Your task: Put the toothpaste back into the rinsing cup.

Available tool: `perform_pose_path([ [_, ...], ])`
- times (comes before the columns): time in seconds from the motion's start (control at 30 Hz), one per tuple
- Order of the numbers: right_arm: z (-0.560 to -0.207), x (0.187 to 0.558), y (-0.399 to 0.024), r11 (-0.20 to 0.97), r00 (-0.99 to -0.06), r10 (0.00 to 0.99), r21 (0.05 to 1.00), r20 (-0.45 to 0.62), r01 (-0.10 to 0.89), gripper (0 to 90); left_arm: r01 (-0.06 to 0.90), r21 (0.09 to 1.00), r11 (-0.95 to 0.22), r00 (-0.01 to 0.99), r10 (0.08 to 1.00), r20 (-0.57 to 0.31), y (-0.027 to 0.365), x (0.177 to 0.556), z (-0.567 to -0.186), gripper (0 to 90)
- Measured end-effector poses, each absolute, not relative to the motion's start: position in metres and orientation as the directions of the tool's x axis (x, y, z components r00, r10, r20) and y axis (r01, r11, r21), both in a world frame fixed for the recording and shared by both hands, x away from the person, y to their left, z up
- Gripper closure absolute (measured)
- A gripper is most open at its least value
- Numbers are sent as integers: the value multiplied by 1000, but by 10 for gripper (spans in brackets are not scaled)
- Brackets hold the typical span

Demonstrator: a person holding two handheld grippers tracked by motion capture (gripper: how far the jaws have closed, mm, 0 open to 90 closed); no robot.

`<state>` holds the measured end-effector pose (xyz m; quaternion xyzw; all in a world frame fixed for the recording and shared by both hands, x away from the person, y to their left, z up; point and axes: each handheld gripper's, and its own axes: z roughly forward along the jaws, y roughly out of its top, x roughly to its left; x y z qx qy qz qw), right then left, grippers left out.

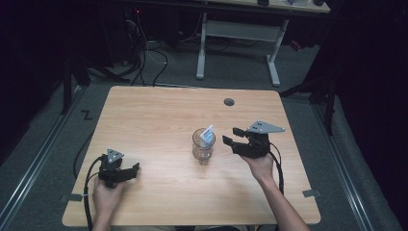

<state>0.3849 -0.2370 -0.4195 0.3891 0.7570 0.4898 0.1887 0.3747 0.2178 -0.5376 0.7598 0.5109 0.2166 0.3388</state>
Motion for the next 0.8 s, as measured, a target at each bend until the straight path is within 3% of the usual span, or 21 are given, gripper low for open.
perform_pose_path([
  [0.8,-418,378,-260,173,-591,799,897,113,406,440,630,736,-249,384,923,-17,218,375,-538,216],
])
